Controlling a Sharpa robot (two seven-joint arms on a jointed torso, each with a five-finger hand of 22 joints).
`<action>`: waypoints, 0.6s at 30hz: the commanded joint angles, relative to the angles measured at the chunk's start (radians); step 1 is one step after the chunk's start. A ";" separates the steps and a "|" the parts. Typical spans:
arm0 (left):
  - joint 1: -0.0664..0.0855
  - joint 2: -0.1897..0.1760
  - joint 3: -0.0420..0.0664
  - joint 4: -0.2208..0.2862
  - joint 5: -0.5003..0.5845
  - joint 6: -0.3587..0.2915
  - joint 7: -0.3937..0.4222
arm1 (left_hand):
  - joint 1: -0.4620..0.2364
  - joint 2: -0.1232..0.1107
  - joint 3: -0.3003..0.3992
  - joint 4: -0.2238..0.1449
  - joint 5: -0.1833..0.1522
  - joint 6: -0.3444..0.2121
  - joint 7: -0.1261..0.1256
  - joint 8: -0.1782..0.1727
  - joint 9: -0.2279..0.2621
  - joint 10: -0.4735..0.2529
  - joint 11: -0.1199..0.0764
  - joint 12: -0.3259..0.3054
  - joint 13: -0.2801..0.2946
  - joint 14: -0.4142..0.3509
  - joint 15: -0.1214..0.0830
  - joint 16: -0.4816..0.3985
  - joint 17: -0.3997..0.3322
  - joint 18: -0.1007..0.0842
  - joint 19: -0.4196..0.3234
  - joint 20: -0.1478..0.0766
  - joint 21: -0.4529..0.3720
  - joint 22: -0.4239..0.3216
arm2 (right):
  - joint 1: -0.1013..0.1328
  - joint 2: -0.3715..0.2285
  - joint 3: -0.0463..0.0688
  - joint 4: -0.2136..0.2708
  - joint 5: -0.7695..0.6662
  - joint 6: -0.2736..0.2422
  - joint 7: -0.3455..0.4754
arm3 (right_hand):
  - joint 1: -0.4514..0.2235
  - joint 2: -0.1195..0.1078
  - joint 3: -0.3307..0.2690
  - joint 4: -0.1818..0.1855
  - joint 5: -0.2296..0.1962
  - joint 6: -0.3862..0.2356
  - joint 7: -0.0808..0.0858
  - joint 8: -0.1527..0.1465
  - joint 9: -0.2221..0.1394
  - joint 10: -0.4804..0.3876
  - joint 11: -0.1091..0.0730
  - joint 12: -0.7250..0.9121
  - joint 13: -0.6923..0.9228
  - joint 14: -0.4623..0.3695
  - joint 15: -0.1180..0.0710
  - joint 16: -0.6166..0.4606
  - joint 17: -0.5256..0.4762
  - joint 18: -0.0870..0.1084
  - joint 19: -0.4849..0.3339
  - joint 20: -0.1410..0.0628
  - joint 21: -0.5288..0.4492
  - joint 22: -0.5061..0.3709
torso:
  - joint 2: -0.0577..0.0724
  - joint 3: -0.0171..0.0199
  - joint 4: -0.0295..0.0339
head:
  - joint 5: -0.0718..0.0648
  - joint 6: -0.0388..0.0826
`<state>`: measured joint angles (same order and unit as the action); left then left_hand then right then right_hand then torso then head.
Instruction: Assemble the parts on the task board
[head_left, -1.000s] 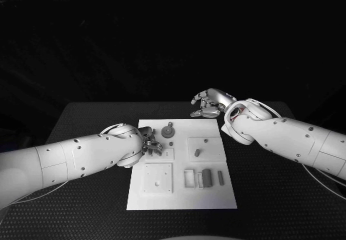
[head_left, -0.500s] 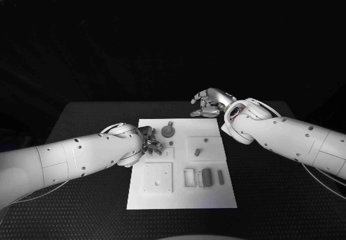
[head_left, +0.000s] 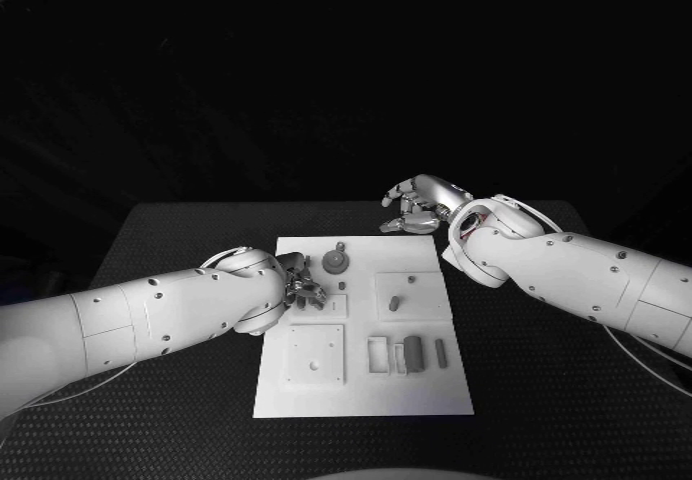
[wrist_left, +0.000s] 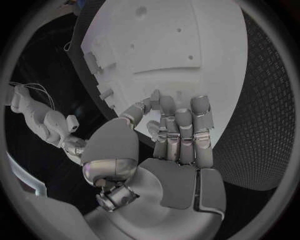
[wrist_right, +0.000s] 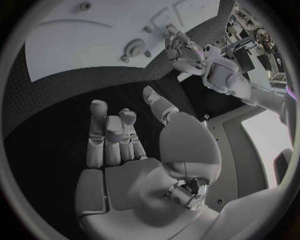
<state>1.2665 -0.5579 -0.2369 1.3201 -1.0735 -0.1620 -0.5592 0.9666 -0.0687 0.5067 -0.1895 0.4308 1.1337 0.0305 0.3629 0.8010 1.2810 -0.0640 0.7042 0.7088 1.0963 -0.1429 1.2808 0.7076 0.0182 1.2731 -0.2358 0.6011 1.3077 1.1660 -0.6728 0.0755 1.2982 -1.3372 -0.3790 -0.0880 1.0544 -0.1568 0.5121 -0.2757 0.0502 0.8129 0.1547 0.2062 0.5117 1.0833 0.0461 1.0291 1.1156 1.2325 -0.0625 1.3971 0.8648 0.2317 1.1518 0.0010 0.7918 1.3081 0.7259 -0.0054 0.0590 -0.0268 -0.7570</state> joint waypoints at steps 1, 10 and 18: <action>-0.002 -0.002 0.000 0.006 -0.015 -0.026 0.006 | 0.031 0.018 0.096 -0.089 0.004 0.014 0.002 0.003 0.002 0.001 -0.006 0.005 -0.001 0.016 -0.024 0.003 -0.001 0.027 0.018 -0.022 0.004 0.020 | -0.001 0.000 0.000 0.001 0.000 0.010 0.005 | -0.010 0.004 0.000 0.006 -0.002 0.000 0.007 0.003 -0.001 -0.007 0.001 0.006 -0.001 -0.008 -0.001 -0.005 -0.001 0.030 0.001 -0.008 -0.005 0.015 | -0.001 -0.0003 0.0001 | 0.000 0.001; -0.004 -0.007 0.000 0.010 -0.025 -0.031 0.009 | 0.032 0.011 0.098 -0.089 0.006 0.019 0.000 0.005 0.003 0.005 -0.008 0.008 -0.001 0.021 -0.025 0.006 -0.003 0.028 0.022 -0.024 0.007 0.020 | -0.003 -0.001 0.000 0.000 0.006 0.012 0.007 | -0.011 0.003 0.000 0.006 -0.002 0.000 0.007 0.003 -0.001 -0.007 0.001 0.006 -0.002 -0.008 -0.001 -0.005 -0.001 0.030 0.001 -0.008 -0.005 0.015 | 0.000 -0.0008 0.0008 | 0.000 0.000; -0.006 -0.008 0.000 0.013 -0.026 -0.023 0.009 | 0.032 0.009 0.098 -0.088 0.007 0.020 0.000 0.006 0.003 0.006 -0.009 0.009 -0.001 0.022 -0.026 0.006 -0.004 0.028 0.023 -0.024 0.008 0.020 | -0.004 -0.002 0.000 0.001 0.007 0.013 0.008 | -0.012 0.003 -0.001 0.007 -0.002 -0.001 0.007 0.003 -0.001 -0.008 0.001 0.007 -0.002 -0.008 -0.001 -0.005 -0.002 0.030 0.001 -0.007 -0.005 0.015 | 0.000 -0.0009 -0.0002 | 0.002 0.000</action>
<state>1.2625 -0.5658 -0.2369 1.3309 -1.0896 -0.1830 -0.5557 0.9738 -0.0759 0.5096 -0.1865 0.4306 1.1356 0.0308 0.3629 0.8029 1.2850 -0.0677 0.7085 0.7088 1.0968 -0.1429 1.2807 0.7052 0.0182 1.2747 -0.2342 0.6050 1.3074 1.1624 -0.6747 0.0755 1.2981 -1.3316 -0.3775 -0.0871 1.0505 -0.1527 0.5121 -0.2758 0.0503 0.8110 0.1566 0.2062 0.5118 1.0812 0.0483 1.0291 1.1147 1.2325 -0.0625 1.3971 0.8648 0.2317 1.1543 -0.0011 0.7918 1.3081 0.7253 -0.0058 0.0593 -0.0252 -0.7570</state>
